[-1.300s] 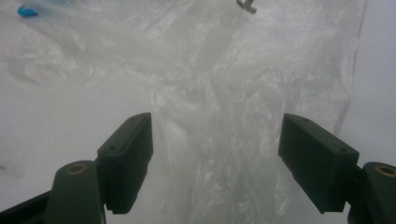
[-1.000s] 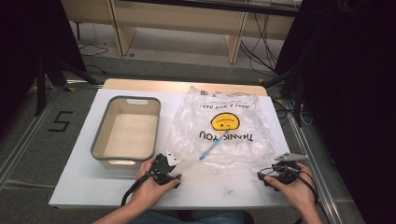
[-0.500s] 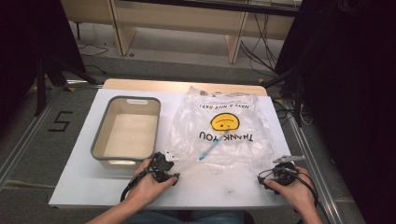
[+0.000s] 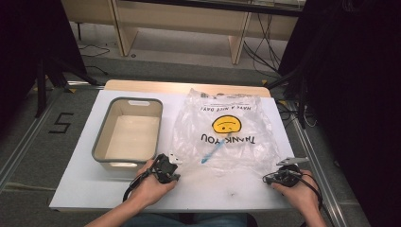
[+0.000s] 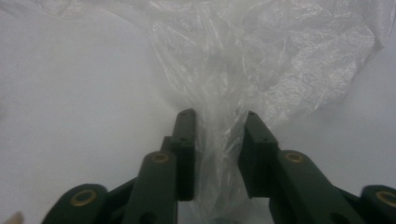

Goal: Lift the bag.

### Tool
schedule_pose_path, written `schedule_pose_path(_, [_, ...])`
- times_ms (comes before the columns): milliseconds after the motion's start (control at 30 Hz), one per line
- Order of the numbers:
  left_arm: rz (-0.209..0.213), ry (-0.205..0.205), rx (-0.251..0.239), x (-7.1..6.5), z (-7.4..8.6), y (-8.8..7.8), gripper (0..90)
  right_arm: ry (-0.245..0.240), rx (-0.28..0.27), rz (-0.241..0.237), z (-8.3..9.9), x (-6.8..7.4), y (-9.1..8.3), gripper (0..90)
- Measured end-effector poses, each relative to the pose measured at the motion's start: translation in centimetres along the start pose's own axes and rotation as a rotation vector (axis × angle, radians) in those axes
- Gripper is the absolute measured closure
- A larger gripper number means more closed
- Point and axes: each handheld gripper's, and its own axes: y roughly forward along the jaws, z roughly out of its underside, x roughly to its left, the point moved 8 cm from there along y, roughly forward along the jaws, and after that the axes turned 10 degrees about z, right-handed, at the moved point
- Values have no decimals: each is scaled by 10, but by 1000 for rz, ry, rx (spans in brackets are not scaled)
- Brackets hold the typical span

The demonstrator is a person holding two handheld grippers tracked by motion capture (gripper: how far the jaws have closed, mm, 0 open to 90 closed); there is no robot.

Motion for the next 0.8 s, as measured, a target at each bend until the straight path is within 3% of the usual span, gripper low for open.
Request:
schedule_pose_path(300, [32,40,-14,0,0,0,881,37,-1,-21,0,-2,1,877])
schedule_pose_path(567, [32,91,-23,-2,1,0,887,68,-10,-37,0,-3,0,893])
schedule_pose_path(800, [36,108,-44,-2,-2,-2,888,105,-12,-53,1,-4,0,895])
